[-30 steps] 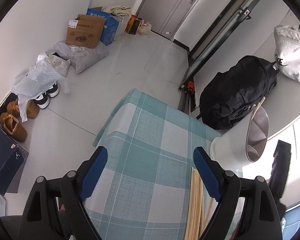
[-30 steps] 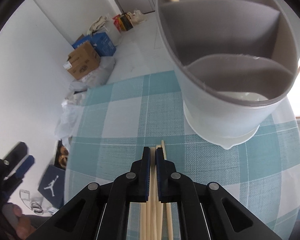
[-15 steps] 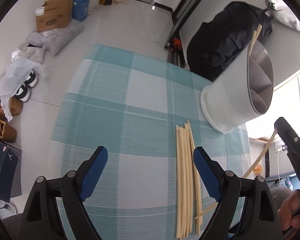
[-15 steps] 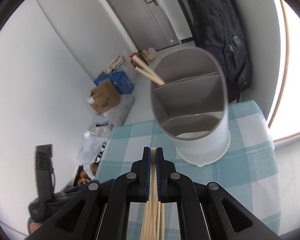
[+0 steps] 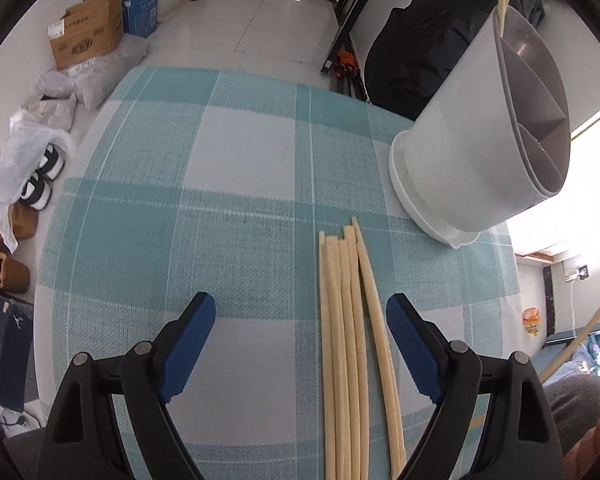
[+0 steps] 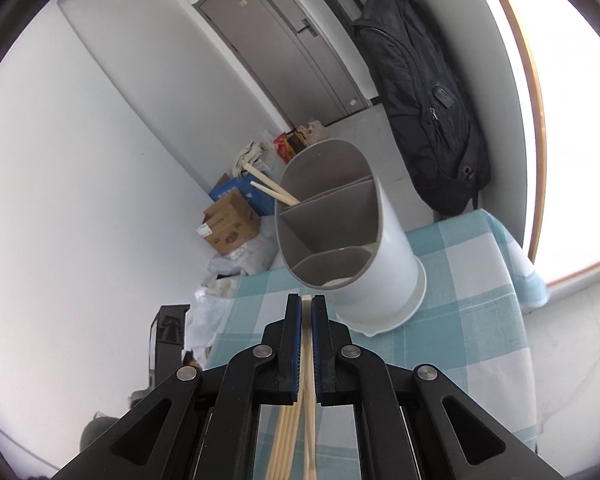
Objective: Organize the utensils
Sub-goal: 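Grasp a single chopstick with the left gripper while the right gripper holds its chopsticks raised, then carry the chopsticks in both grippers toward the white utensil holder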
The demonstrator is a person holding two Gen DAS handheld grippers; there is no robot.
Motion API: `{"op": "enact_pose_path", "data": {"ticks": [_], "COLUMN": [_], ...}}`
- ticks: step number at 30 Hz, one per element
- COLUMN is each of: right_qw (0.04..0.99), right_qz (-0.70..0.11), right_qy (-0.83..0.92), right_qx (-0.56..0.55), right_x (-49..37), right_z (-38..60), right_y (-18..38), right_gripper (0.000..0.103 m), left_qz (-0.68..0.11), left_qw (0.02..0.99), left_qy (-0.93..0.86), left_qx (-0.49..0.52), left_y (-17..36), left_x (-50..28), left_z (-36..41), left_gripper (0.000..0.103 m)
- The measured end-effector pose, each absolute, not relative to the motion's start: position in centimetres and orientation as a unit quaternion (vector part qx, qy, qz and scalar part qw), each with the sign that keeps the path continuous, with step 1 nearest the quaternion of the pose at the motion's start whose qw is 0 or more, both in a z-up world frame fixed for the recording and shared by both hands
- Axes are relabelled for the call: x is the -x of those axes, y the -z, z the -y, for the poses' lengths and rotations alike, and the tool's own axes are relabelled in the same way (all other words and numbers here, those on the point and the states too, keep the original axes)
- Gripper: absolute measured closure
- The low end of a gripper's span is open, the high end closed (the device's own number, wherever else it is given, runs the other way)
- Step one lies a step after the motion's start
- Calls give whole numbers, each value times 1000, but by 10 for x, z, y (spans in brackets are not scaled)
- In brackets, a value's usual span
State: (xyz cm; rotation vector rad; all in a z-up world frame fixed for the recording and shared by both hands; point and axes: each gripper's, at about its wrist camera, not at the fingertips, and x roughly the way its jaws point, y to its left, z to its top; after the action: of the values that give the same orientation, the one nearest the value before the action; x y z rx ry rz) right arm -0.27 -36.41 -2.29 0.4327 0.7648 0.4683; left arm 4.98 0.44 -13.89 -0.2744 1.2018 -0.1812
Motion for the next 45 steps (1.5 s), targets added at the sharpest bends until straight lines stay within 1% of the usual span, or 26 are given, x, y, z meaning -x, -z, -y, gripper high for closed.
{"op": "enact_pose_path", "data": {"ticks": [3, 6, 7, 8, 9, 10, 11, 13, 14, 15, 21, 24, 25, 31, 39, 42, 45], "right_qw": [882, 887, 887, 887, 885, 884, 882, 878, 877, 876, 876, 876, 876, 877, 886, 892, 895], "right_qz": [-362, -355, -353, -352, -354, -356, -359, -364, -366, -367, -367, -370, -371, -375, -366, -357, -353], "right_qy": [-220, -219, -219, -220, -221, -221, -220, -219, -217, -216, -215, -213, -212, -202, -198, -198, -197], "right_qx": [-205, -200, -201, -203, -207, -209, -212, -219, -223, -226, -227, -225, -224, -223, -204, -192, -188], "right_x": [2, 2, 2, 2, 2, 2, 1, -1, -2, -2, -2, -2, -2, -3, 0, 5, 9], "right_z": [371, 377, 379, 382, 384, 385, 387, 391, 392, 393, 391, 389, 389, 388, 380, 377, 375], "right_y": [22, 20, 20, 20, 21, 21, 23, 25, 25, 25, 24, 25, 25, 27, 25, 22, 21], "right_gripper": [99, 99, 99, 99, 99, 99, 99, 99, 99, 99, 99, 99, 99, 99, 99, 99, 99], "left_qz": [-557, -553, -552, -553, -550, -549, -547, -543, -542, -541, -539, -535, -533, -526, -465, -449, -458], "left_qw": [818, 822, 823, 823, 825, 825, 828, 831, 831, 831, 834, 837, 839, 841, 865, 873, 867], "left_qy": [81, 77, 79, 79, 79, 80, 75, 74, 79, 83, 100, 98, 93, 94, 103, 105, 118], "left_qx": [120, 114, 111, 109, 107, 106, 100, 95, 99, 99, 67, 58, 59, 91, 158, 160, 157], "left_y": [139, 140, 140, 140, 139, 139, 139, 139, 140, 140, 138, 136, 136, 134, 108, 98, 101], "left_x": [-55, -58, -57, -57, -56, -58, -56, -54, -54, -53, -51, -50, -49, -52, -41, -33, -33], "left_z": [0, 3, 4, 4, 4, 2, 2, 2, 2, 2, 19, 19, 18, 11, -5, -4, -2], "left_gripper": [19, 33, 41, 42, 46, 56, 61, 81, 85, 87, 87, 94, 100, 102, 102, 102, 102]}}
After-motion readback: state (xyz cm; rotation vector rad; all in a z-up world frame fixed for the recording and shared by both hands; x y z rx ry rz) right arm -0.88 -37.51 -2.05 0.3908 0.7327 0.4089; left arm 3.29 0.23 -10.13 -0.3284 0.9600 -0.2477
